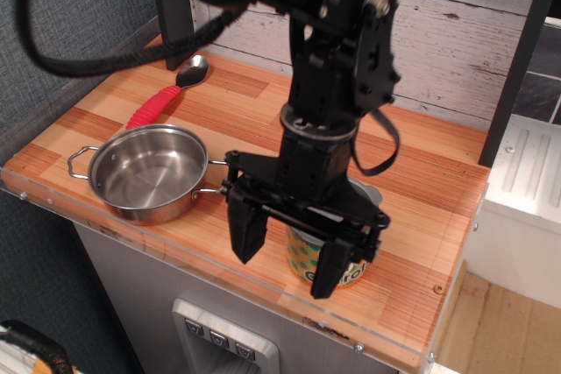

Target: Move the can to the back of the table

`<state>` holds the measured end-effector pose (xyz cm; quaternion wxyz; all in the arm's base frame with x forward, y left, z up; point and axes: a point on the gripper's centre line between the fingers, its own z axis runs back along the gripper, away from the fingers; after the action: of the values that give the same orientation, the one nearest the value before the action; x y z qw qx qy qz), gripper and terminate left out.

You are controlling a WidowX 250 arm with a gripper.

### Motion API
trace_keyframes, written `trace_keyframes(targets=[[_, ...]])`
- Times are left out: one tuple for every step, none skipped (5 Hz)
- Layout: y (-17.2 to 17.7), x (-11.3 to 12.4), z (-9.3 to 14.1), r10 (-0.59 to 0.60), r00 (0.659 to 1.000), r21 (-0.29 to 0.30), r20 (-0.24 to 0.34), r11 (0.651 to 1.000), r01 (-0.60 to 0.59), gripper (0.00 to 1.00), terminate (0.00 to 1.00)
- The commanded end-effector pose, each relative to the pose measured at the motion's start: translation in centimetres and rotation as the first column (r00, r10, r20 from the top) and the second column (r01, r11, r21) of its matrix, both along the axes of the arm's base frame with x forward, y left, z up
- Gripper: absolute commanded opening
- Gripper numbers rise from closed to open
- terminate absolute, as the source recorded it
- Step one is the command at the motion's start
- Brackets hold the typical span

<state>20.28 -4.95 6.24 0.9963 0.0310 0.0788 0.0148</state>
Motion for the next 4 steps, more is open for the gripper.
trace_keyframes(targets=[[0.8,2.2,-0.4,-0.043,0.996,-0.038,0.076,0.998,0.046,1.00,0.00],[1.0,3.2,-0.5,-0.048,0.992,-0.059,0.116,0.997,0.055,1.00,0.00],[1.0,4.4,-0.7,-0.055,0.990,-0.070,0.130,0.995,0.065,1.00,0.00],[0.7,5.9,-0.9,-0.081,0.985,-0.081,0.154,0.992,0.094,1.00,0.00]])
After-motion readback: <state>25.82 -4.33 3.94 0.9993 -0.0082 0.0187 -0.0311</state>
